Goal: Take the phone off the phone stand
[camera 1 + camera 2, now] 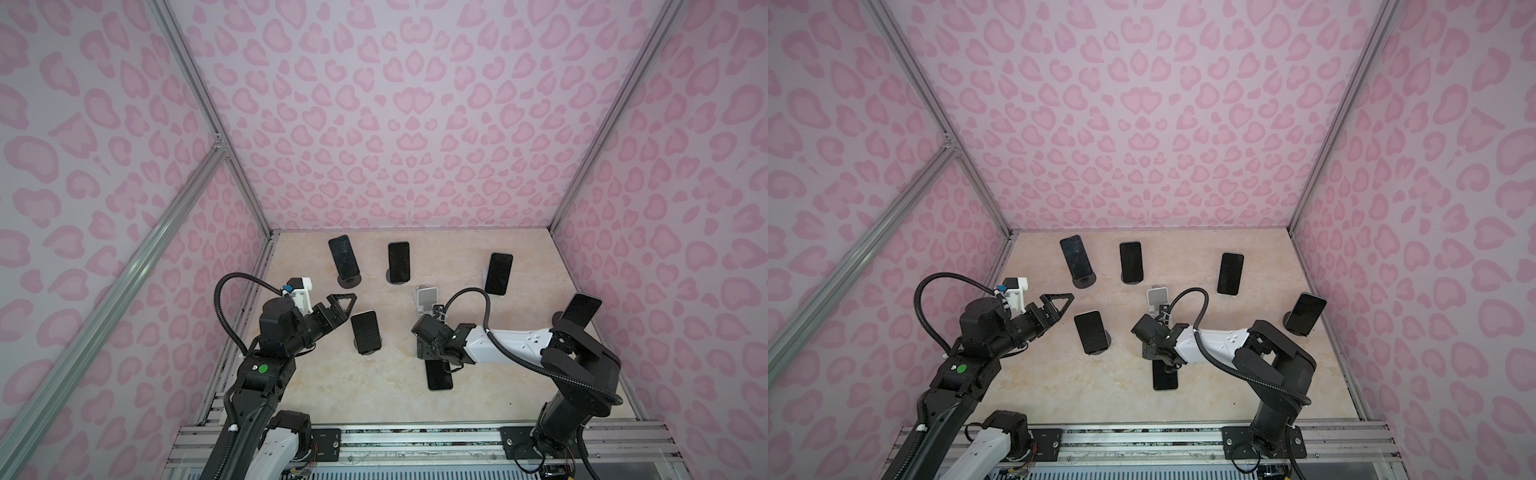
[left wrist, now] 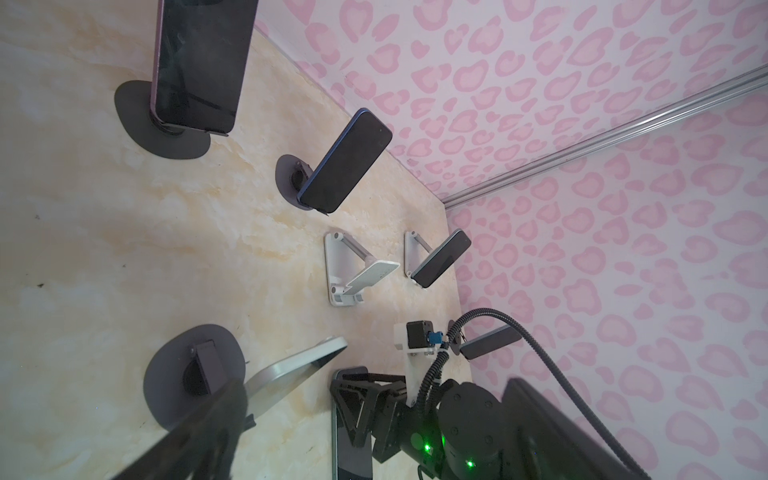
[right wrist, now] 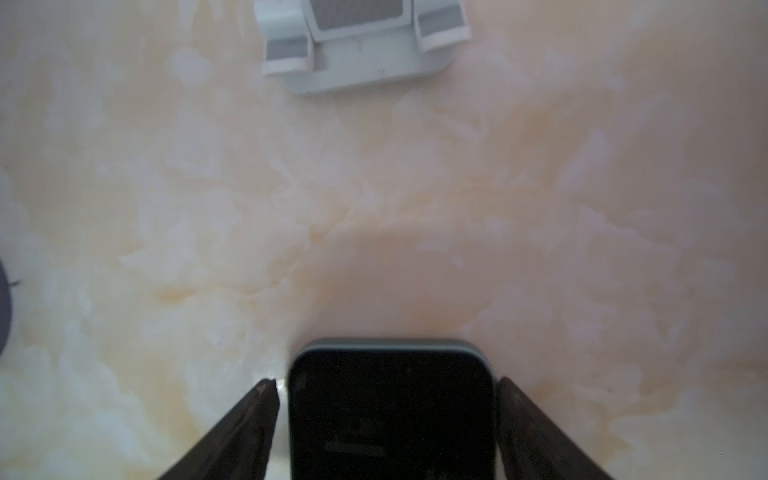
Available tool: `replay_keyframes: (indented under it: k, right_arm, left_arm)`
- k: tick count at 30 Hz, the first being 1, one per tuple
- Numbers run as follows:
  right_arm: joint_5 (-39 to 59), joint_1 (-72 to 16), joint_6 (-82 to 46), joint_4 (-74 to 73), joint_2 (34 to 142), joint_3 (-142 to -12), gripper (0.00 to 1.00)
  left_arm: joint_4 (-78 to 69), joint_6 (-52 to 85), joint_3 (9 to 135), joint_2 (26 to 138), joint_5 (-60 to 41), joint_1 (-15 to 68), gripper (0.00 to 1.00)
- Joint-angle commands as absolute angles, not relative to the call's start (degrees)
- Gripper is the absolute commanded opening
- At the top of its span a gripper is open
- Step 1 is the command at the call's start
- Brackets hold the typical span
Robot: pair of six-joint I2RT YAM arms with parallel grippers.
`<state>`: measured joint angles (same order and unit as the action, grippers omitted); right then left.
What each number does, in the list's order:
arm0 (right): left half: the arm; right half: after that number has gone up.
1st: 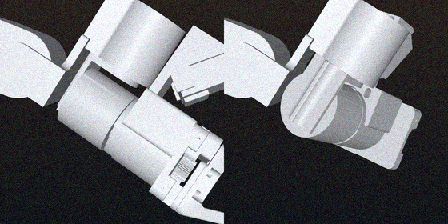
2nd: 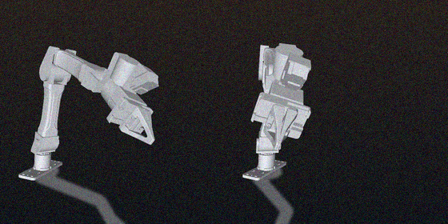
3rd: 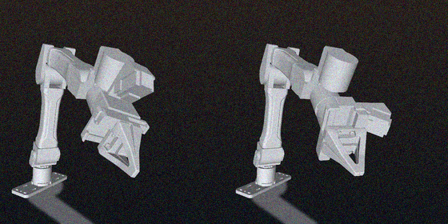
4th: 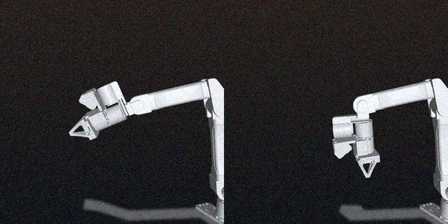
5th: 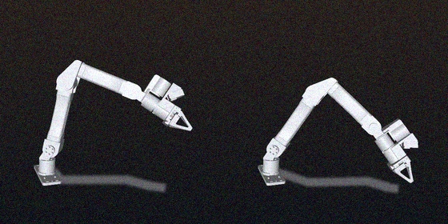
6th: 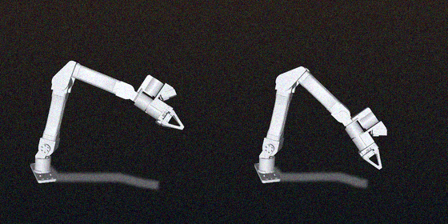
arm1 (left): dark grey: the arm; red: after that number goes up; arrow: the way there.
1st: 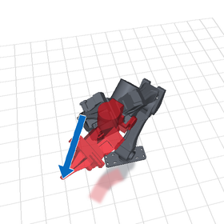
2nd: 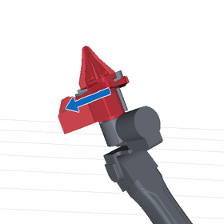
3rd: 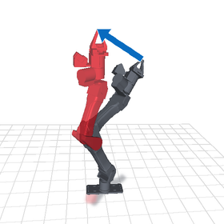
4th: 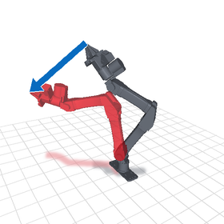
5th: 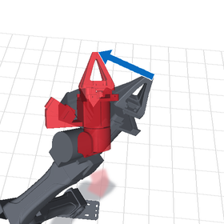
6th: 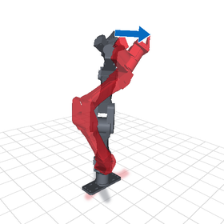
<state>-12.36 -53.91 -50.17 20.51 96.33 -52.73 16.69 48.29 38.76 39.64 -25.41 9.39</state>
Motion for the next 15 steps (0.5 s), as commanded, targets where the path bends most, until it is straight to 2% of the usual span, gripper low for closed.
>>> replay_keyframes:
  k: [1,5,10,15]
  right_arm:
    - [-14.31,-54.00,-47.81,23.58,93.64,-54.39,0.85]
    - [-16.64,-53.99,-44.20,26.97,87.49,-56.94,0.90]
    - [-24.14,-53.54,-37.49,28.42,83.17,-61.11,0.96]
    - [-18.94,-47.31,-30.73,23.69,86.21,-64.47,1.00]
  left_arm:
    - [16.61,48.78,39.50,38.41,-24.72,9.32,0.99]
    - [17.67,49.03,39.42,36.64,-23.72,9.39,0.99]
    - [18.01,49.92,38.94,35.59,-23.22,9.35,0.99]
    - [18.18,50.00,38.70,34.77,-23.24,9.36,0.99]
